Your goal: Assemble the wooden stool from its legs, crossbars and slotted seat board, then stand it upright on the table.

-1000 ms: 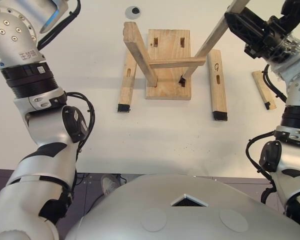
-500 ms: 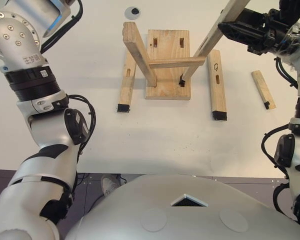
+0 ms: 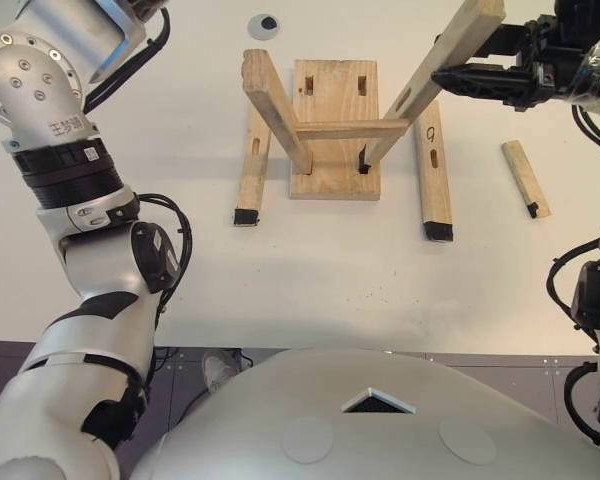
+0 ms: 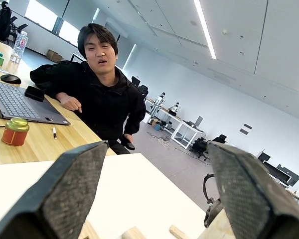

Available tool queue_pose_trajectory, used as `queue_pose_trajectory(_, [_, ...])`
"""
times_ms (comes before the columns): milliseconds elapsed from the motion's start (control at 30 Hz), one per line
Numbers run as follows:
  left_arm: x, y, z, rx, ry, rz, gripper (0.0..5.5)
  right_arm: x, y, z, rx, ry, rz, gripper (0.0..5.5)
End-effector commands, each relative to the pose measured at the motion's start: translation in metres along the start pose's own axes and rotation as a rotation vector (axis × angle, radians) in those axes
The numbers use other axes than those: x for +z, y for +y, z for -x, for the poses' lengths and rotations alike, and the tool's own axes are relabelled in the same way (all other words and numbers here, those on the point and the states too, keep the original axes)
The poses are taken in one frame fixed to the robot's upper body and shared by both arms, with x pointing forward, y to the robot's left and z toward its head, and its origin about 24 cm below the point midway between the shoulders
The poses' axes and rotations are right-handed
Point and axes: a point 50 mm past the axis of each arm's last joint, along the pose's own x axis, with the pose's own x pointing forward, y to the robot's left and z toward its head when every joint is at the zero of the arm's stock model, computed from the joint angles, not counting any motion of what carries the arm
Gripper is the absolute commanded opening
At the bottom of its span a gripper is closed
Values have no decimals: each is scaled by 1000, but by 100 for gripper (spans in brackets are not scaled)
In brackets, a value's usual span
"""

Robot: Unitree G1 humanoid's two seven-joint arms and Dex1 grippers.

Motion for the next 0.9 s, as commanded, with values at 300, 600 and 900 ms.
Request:
queue_pose_trajectory(300, [-1, -44, -3, -115, 400, -470, 365, -25, 4, -4, 25, 76, -60, 202])
queue_pose_trajectory(600, [-23, -106, -25, -459, 1043, -1061, 246, -33, 7, -7, -8, 48, -78, 202])
queue_pose_trajectory(900, [-69, -78, -48, -421, 1094, -1098, 246, -32, 8, -14, -2, 35, -78, 202])
